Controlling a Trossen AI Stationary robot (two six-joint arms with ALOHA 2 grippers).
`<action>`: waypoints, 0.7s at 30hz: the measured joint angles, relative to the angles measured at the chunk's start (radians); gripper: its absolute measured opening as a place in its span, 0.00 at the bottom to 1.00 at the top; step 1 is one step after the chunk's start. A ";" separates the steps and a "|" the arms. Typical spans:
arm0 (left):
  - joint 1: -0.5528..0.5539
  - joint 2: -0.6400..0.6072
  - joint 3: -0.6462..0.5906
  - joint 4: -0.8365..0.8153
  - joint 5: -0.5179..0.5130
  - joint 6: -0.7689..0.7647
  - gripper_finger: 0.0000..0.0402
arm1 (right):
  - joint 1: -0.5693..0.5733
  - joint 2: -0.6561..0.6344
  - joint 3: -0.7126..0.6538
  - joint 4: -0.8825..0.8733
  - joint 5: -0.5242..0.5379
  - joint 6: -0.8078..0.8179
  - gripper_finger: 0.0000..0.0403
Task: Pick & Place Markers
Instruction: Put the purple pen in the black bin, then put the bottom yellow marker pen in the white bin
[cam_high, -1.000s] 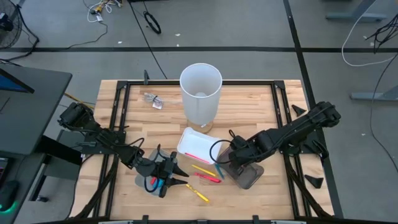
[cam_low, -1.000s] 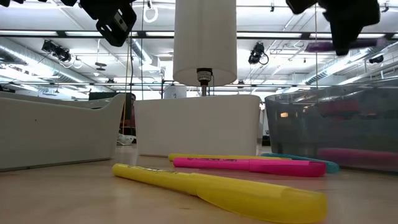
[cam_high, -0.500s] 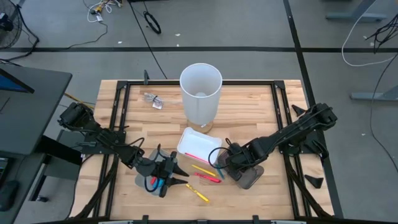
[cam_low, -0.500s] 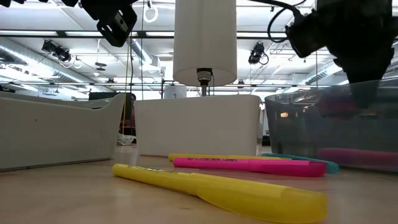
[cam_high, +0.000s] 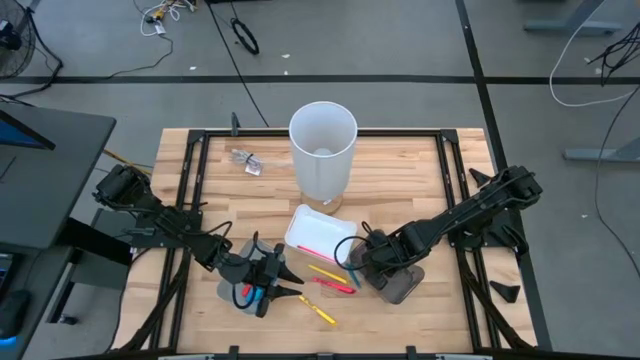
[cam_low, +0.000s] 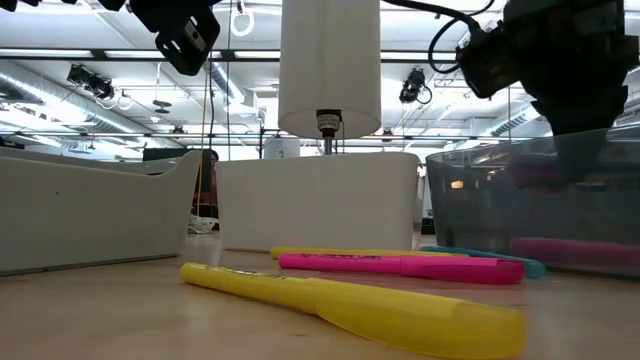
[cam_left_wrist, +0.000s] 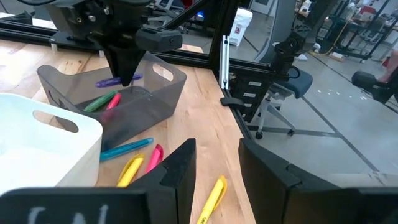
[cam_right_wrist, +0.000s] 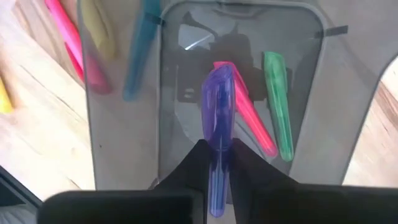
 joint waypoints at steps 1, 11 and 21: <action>0.000 0.000 0.000 0.000 0.000 0.000 0.31 | 0.000 0.000 0.000 0.004 0.000 -0.003 0.08; 0.000 0.000 0.000 -0.003 0.000 0.000 0.31 | 0.000 0.000 0.000 0.038 0.042 -0.037 0.21; 0.000 0.000 0.000 -0.023 0.000 0.000 0.31 | 0.000 0.000 0.000 0.047 0.045 -0.048 0.41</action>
